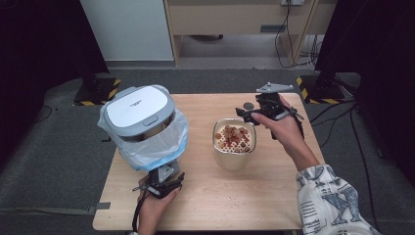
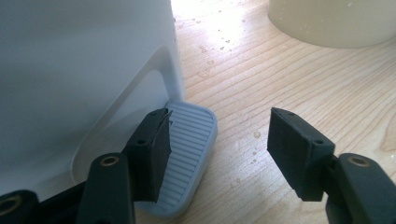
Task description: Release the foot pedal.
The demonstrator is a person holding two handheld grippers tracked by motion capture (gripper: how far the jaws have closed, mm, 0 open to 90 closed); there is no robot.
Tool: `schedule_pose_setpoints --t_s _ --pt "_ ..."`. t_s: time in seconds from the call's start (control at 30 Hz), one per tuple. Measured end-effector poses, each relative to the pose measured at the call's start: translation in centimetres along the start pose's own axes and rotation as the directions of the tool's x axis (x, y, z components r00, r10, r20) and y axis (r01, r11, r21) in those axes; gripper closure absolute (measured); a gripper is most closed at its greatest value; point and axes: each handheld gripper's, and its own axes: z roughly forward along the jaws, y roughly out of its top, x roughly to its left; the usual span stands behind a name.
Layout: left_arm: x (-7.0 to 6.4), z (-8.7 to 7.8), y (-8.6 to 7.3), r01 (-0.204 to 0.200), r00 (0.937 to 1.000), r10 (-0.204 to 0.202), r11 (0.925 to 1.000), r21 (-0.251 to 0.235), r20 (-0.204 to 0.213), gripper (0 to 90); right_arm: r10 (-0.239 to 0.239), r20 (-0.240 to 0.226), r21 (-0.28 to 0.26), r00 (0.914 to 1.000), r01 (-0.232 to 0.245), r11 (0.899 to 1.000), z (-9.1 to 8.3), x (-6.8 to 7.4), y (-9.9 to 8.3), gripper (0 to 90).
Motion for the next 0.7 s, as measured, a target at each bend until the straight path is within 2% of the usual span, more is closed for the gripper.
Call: schedule_pose_setpoints --t_s 0.1,0.43,0.7 --pt "0.0 0.0 0.1 -0.003 1.0000 0.003 1.0000 -0.002 0.005 36.9 0.020 0.033 -0.006 0.9993 -0.020 1.000 -0.5 -0.7 -0.9 6.4" --pt "-0.1 0.1 0.1 -0.006 0.9998 0.006 1.0000 -0.003 0.017 35.0 0.085 0.093 -0.036 0.9920 -0.082 0.996 -2.4 -2.3 -4.1 6.5" --pt "-0.2 0.2 0.1 -0.014 0.9996 0.014 0.9999 0.001 0.025 33.6 0.102 0.149 -0.039 0.9836 -0.097 0.994 -3.9 -3.1 -6.6 6.2"
